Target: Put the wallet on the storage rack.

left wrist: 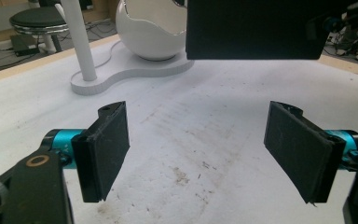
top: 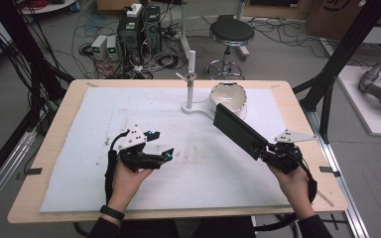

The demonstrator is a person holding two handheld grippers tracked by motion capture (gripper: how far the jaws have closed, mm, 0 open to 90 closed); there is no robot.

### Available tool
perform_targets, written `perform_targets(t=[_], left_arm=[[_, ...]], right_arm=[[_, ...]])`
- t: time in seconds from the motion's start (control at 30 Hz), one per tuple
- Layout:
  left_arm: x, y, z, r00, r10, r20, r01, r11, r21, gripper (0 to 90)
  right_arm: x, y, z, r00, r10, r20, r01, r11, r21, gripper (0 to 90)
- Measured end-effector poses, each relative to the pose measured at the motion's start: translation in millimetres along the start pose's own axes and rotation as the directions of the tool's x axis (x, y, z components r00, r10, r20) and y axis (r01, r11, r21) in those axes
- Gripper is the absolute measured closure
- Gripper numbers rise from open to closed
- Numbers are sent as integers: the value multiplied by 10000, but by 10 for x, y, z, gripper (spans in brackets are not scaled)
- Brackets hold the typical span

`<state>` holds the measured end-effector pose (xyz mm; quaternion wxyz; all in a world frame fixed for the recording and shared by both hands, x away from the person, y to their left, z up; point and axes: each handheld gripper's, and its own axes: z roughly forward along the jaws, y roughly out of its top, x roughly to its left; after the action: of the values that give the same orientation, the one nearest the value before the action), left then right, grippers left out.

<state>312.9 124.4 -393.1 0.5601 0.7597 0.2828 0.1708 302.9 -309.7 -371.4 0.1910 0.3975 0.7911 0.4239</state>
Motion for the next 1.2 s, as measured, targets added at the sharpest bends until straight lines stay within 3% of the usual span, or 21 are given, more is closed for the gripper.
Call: perform_targets(t=[0.17, 0.4, 0.5, 0.8, 1.2], left_arm=[[2, 1, -3, 10000, -17, 17, 17, 10000, -5, 221], [7, 0, -11, 10000, 15, 0, -15, 10000, 22, 221], [4, 1, -15, 10000, 40, 8, -40, 10000, 64, 221], [-1, 3, -37, 10000, 14, 26, -14, 10000, 35, 220], [12, -9, -81, 10000, -34, -11, 34, 10000, -8, 221]], right_arm=[[-110, 204, -88, 9988, 263, 406, -262, 9996, -47, 778], [-246, 424, -72, 9958, 311, 856, -326, 9993, 170, 778], [-310, 594, 7, 9923, 121, 1229, -184, 9986, 499, 777], [-401, 826, 230, 9877, -66, 1559, -113, 9935, 1131, 776], [-433, 960, 446, 9830, -295, 1813, -36, 9837, 1800, 775]])
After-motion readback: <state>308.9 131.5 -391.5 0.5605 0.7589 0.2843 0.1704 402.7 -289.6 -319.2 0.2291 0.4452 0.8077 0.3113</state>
